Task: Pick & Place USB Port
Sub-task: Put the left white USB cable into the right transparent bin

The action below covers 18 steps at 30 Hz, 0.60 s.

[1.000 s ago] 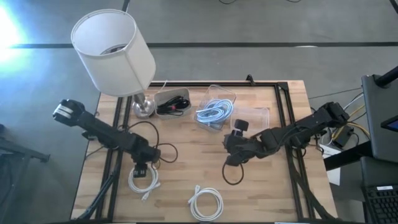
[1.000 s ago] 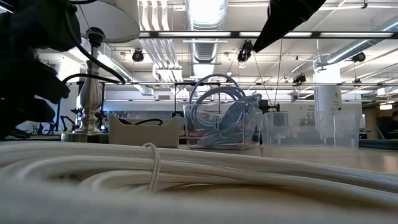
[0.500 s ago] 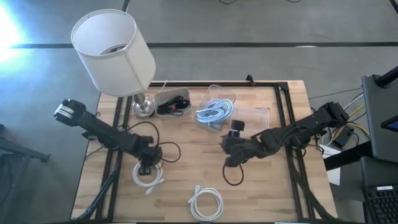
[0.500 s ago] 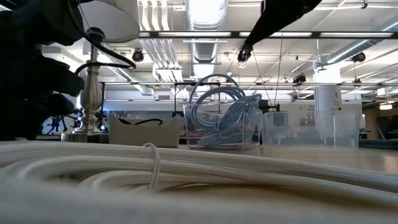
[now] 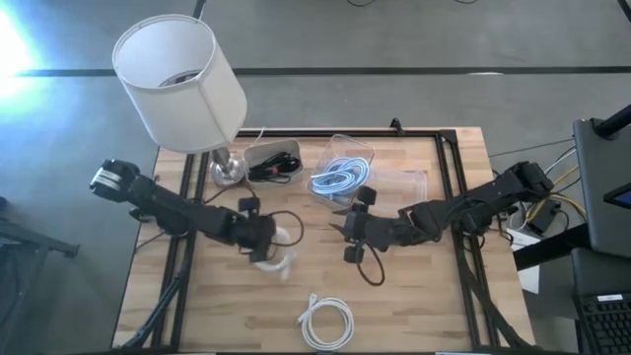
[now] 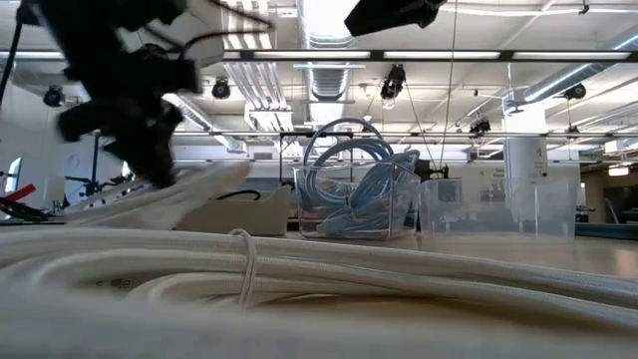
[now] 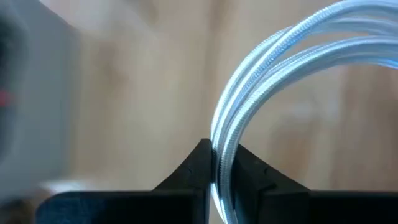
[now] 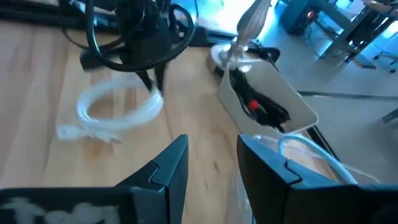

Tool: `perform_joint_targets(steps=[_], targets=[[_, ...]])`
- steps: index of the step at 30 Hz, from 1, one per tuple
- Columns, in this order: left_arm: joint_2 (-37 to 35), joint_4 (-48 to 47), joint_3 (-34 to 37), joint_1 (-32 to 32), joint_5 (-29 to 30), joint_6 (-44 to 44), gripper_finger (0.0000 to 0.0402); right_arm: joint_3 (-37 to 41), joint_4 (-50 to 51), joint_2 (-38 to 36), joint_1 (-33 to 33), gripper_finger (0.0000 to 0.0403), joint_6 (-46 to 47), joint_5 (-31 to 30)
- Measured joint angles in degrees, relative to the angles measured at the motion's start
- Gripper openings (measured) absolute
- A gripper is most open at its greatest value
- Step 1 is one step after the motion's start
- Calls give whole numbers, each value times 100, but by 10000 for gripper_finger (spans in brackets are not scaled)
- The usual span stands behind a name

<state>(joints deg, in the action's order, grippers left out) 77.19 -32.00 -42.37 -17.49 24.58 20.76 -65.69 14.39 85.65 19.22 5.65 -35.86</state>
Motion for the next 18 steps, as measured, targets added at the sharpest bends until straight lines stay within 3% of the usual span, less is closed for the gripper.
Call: perform_joint_targets(steps=[3,12,18], targets=[[4,106,-441,69,623,-308,40,59,-144,0,-84,140,7,134],[2,455,-1152,78,2156,-1090,35,445,-1093,0,-401,160,63,1470],[2,972,-1158,78,2849,-1455,36,479,-1204,0,-564,175,367,1524]])
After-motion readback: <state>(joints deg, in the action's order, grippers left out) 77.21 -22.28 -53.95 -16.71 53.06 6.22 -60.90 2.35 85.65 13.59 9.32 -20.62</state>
